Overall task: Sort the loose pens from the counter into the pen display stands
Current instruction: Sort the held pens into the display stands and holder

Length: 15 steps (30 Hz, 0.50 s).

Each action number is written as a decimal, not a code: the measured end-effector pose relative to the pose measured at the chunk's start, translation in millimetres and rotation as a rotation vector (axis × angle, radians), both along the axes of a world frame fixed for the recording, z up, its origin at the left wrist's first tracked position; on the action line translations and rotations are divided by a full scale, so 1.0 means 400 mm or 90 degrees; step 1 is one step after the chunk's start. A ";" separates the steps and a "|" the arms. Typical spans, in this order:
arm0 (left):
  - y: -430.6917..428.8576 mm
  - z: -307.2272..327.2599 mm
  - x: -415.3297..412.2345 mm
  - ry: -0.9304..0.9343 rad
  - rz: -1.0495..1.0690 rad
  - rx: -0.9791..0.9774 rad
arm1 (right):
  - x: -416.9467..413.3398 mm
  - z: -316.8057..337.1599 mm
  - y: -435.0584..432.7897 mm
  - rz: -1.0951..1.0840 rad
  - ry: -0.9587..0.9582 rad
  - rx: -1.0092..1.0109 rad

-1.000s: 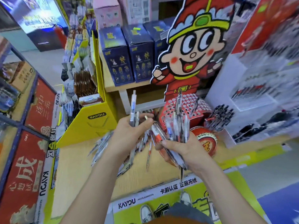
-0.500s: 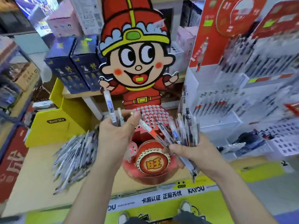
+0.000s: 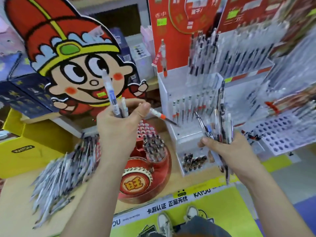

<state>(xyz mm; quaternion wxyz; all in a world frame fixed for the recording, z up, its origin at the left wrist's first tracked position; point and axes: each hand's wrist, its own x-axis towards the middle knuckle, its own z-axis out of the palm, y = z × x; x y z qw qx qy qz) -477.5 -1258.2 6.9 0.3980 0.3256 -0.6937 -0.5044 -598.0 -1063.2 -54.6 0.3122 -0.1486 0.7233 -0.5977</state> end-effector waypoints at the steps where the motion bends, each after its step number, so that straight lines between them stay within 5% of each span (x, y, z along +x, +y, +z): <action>1: -0.005 -0.014 -0.020 -0.008 0.000 -0.008 | -0.010 -0.010 0.008 0.000 0.014 0.016; 10: 0.023 -0.083 -0.119 -0.117 0.064 -0.060 | -0.081 -0.028 0.003 0.074 -0.004 0.035; 15: 0.046 -0.095 -0.136 -0.230 0.059 -0.221 | -0.138 -0.033 0.004 0.141 -0.018 0.041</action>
